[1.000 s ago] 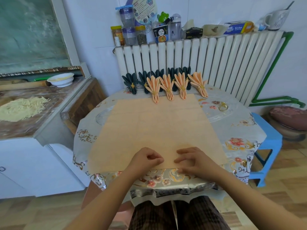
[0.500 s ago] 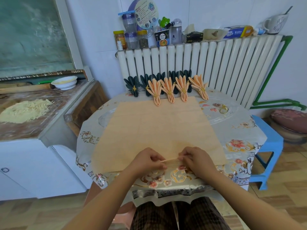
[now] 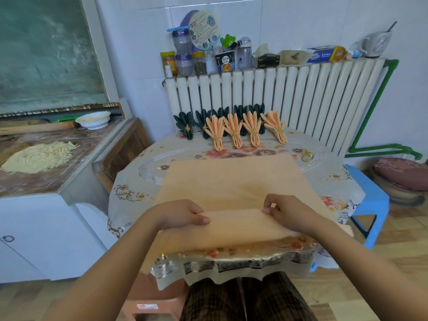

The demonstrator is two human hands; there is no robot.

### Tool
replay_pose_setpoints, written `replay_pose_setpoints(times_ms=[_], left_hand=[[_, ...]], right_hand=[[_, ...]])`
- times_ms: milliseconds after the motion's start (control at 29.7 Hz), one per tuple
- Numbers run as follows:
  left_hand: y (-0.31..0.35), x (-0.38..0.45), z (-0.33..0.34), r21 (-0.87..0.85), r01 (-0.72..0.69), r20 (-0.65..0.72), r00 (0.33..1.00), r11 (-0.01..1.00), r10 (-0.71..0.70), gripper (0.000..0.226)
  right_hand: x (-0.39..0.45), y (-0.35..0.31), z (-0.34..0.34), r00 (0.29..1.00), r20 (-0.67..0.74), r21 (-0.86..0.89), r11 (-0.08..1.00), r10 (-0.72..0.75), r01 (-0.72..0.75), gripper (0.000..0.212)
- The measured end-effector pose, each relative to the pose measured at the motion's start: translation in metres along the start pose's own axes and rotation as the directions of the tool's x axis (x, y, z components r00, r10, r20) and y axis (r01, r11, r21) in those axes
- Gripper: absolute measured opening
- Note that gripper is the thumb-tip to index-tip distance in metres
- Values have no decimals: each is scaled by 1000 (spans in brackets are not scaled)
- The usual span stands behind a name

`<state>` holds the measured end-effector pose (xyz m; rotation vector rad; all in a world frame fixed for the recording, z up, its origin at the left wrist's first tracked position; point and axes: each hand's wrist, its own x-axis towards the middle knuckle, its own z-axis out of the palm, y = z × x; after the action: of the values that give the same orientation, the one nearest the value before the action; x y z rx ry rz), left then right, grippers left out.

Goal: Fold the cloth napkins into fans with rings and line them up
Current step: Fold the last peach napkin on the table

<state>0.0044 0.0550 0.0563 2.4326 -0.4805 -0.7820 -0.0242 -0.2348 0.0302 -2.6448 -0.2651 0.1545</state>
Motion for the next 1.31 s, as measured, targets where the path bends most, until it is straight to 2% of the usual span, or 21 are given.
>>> replay_pose_setpoints(times_ms=[101, 202, 303, 370, 438, 573, 707, 842, 1111, 1313], left_hand=[[5, -6, -5, -64, 52, 103, 994, 997, -45, 25], [11, -1, -14, -63, 41, 101, 994, 997, -34, 25], [13, 22, -26, 106, 3, -34, 999, 994, 1, 44], [10, 45, -32, 243, 27, -94, 996, 970, -4, 47], [7, 63, -29, 345, 87, -165, 986, 935, -31, 44], [-3, 114, -29, 405, 200, -326, 943, 892, -63, 24], [-10, 145, -28, 470, 282, -519, 855, 836, 3, 24], [-20, 162, -24, 467, 310, -607, 793, 828, 46, 27], [-42, 191, -20, 374, 291, -705, 706, 881, 66, 21], [-46, 202, -19, 261, 225, -790, 609, 939, 74, 12]], right_hand=[[-3, -1, -13, 990, 129, -30, 997, -60, 64, 10], [3, 2, -24, 992, 112, -34, 997, -63, 67, 11], [23, 7, -28, 1000, 17, -93, 995, -21, 22, 12], [42, 11, -26, 999, -17, -166, 986, 29, -32, 13], [55, 16, -19, 995, -26, -233, 968, 92, -95, 15], [102, 36, -6, 982, -56, -295, 936, 182, -190, 23], [131, 39, 0, 975, -177, -407, 892, 134, -196, 23], [148, 43, 10, 963, -258, -432, 882, 77, -187, 24], [167, 65, 35, 920, -392, -348, 923, 18, -166, 16], [180, 66, 39, 876, -475, -243, 943, 89, -228, 7]])
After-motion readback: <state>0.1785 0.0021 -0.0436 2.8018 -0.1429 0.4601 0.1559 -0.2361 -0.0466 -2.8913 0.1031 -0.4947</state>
